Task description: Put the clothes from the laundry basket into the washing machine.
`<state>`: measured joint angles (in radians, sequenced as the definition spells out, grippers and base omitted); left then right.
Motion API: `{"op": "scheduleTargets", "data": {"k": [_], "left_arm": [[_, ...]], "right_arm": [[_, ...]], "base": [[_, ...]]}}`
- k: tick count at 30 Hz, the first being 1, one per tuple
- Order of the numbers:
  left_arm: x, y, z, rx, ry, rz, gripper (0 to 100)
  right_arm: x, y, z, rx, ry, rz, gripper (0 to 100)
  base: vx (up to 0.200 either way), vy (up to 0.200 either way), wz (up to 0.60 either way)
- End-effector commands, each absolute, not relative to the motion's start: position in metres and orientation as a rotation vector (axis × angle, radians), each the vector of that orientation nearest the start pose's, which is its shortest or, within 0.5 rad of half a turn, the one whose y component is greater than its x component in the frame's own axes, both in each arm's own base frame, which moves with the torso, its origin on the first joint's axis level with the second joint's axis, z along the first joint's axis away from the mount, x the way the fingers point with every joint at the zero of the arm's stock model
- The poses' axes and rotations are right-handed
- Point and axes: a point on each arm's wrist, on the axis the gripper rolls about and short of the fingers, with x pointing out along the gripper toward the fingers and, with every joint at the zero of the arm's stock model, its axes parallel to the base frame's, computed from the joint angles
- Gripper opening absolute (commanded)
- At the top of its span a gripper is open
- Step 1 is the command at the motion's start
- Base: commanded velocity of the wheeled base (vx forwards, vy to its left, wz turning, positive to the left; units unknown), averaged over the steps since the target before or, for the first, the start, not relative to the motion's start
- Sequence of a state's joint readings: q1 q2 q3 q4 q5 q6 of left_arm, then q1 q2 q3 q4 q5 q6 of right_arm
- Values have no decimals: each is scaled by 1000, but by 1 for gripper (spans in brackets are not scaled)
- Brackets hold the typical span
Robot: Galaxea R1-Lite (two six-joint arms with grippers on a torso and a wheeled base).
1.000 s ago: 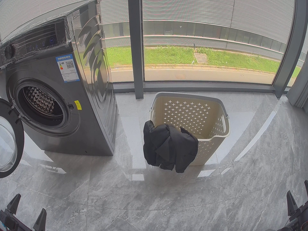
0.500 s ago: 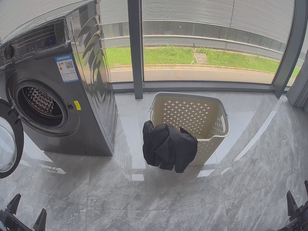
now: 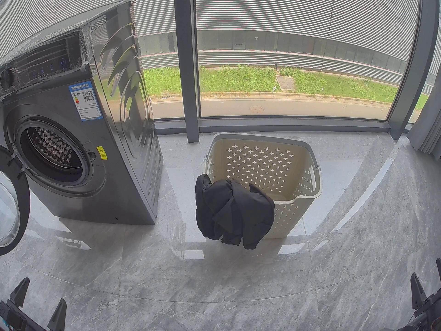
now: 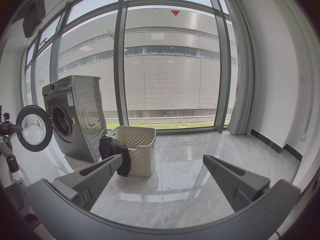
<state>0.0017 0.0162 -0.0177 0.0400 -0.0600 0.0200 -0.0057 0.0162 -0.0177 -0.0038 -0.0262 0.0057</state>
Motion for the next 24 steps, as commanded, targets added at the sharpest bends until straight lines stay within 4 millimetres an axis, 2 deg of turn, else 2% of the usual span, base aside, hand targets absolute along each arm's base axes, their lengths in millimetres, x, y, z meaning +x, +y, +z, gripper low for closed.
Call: {"op": "scheduleTargets", "data": {"k": [1,5,17,24], "left_arm": [[-23,-1,71,19,39,-57,100],[-23,-1,72,19,38,-57,100],[-23,-1,71,19,39,-59,100],[-23,-1,71,20,39,-59,100]], "right_arm": [[-23,0,76,6,-5,-32,100],[-23,0,76,6,-5,-32,100],[-23,0,76,6,-5,-32,100],[-23,0,76,5,-5,-34,100]], "base": [[200,0,0],[200,0,0],[0,0,0],[171,0,0]]}}
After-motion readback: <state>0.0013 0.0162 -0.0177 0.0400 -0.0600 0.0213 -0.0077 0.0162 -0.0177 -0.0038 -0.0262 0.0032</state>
